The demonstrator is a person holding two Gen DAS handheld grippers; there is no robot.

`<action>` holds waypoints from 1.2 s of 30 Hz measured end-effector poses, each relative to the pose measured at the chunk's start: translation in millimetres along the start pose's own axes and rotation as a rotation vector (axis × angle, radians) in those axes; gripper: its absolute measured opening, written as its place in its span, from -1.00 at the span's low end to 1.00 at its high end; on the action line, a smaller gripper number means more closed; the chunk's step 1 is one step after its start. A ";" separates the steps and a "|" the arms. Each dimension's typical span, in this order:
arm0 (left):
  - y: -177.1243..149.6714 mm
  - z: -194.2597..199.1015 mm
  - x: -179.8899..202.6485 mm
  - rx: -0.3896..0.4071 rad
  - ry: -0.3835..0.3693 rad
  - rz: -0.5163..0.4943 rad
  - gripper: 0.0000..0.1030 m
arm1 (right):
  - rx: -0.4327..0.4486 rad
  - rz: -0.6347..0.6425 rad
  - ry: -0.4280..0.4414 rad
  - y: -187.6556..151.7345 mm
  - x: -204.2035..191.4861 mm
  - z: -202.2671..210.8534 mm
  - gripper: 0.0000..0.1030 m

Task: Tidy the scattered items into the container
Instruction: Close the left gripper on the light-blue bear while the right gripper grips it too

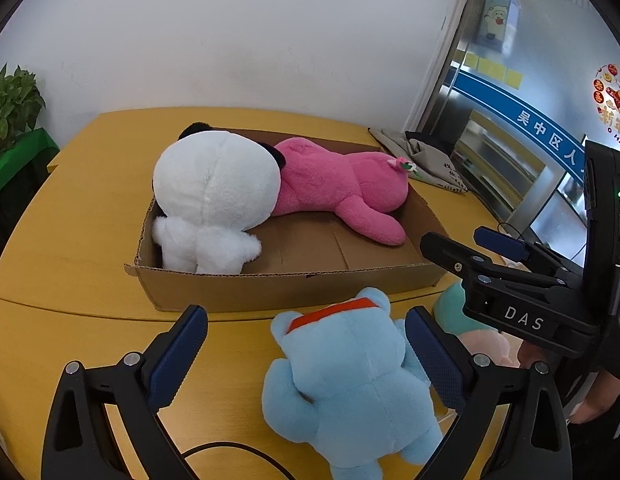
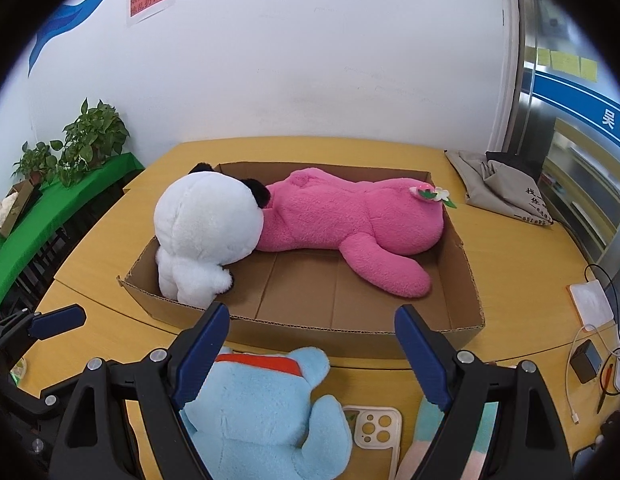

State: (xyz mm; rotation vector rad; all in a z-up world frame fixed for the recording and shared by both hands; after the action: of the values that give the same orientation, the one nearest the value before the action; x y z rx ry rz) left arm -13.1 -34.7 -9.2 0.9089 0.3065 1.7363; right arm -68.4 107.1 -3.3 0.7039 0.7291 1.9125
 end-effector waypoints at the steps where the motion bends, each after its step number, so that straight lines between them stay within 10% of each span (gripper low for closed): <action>1: -0.4 0.4 1.2 0.000 -0.003 0.002 0.96 | 0.000 -0.002 -0.001 -0.3 1.5 0.4 0.65; 17: -5.4 -9.9 11.5 -0.015 -0.003 -0.016 0.96 | -0.026 -0.018 -0.021 -12.8 11.7 -4.0 0.65; 25: -37.7 -34.9 -22.5 -0.126 0.023 0.054 0.89 | -0.163 -0.022 0.024 -70.1 22.1 -37.0 0.65; 32: -79.4 -75.3 -62.3 -0.302 0.006 0.158 0.47 | -0.287 0.023 0.038 -110.1 16.5 -59.3 0.64; 36: -87.0 -85.3 -61.8 -0.350 -0.053 0.189 -0.35 | -0.291 0.020 0.093 -112.8 9.3 -60.4 0.62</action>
State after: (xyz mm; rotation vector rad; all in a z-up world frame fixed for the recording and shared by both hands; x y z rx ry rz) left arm -5.4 -38.7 -145.5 0.7423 -0.1214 1.8598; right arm -52.6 146.9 -124.3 0.4453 0.4863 2.0268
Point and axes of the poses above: each gripper's, at about its wrist camera, not at the fingertips, and z roughly against the way its jaws point, x to its right, y to its top, the point moved 4 cm from there along -z, roughly the way its jaws point, and after that the axes turned 14 degrees about z, right-handed, at the moved point
